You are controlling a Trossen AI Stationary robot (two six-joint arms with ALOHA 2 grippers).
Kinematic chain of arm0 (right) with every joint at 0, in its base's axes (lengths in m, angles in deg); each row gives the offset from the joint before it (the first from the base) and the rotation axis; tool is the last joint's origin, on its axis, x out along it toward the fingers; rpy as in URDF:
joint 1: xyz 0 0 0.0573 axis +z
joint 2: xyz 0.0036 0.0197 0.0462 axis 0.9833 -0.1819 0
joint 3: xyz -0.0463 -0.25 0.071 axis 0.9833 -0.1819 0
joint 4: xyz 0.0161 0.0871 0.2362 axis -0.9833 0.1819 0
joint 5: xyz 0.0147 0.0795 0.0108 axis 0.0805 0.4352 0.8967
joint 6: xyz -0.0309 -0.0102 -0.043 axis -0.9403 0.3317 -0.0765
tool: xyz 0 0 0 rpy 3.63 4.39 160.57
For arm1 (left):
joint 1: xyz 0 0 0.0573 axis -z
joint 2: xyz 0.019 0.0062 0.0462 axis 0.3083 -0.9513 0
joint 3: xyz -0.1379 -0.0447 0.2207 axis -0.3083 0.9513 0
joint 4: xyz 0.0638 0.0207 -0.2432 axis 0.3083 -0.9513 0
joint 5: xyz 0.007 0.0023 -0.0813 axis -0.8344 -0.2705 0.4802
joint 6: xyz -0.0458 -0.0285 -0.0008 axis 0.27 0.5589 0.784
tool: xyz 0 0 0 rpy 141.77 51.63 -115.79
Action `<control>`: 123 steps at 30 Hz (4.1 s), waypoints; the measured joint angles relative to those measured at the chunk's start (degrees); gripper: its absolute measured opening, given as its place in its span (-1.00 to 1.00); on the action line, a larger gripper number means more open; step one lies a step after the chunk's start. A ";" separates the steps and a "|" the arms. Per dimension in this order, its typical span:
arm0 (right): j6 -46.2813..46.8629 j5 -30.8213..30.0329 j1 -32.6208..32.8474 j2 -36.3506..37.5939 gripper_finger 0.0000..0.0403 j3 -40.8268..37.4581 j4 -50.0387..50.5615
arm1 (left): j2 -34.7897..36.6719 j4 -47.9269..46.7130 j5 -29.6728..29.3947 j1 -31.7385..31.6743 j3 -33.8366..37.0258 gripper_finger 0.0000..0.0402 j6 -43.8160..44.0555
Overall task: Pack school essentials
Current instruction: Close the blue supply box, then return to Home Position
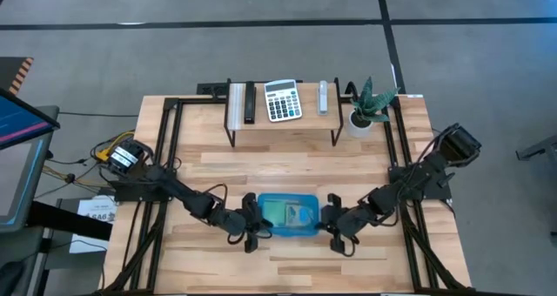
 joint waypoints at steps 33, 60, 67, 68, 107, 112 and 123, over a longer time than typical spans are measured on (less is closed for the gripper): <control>-16.38 -10.19 -4.59 -2.06 -0.96 -0.19 -13.32 | 0.17 -2.31 2.63 -3.41 -0.12 -1.00 -1.07; -14.41 -5.18 -6.60 -1.72 -0.96 -0.34 -13.56 | 4.70 -3.73 3.95 -3.49 0.14 -1.00 -2.77; -15.02 -5.90 -5.73 -0.58 -0.96 -0.25 -13.92 | 8.53 -5.83 2.50 -2.36 0.09 -1.00 -2.80; -15.02 -5.93 -5.65 -0.57 -0.96 -0.24 -13.94 | 8.55 -5.87 2.25 -2.02 0.09 -1.00 -2.80; -47.97 0.78 -17.47 51.42 -0.96 -5.18 0.51 | 40.59 -0.65 21.58 -33.82 -0.02 -1.00 -36.36; -49.57 8.30 -25.25 61.08 -0.96 -12.40 -4.40 | 41.38 -4.86 21.55 -36.86 -0.02 -1.00 -38.38; -46.42 20.80 -39.51 80.42 -0.96 -21.91 -2.06 | 43.61 -6.03 26.74 -44.17 0.23 -1.00 -36.84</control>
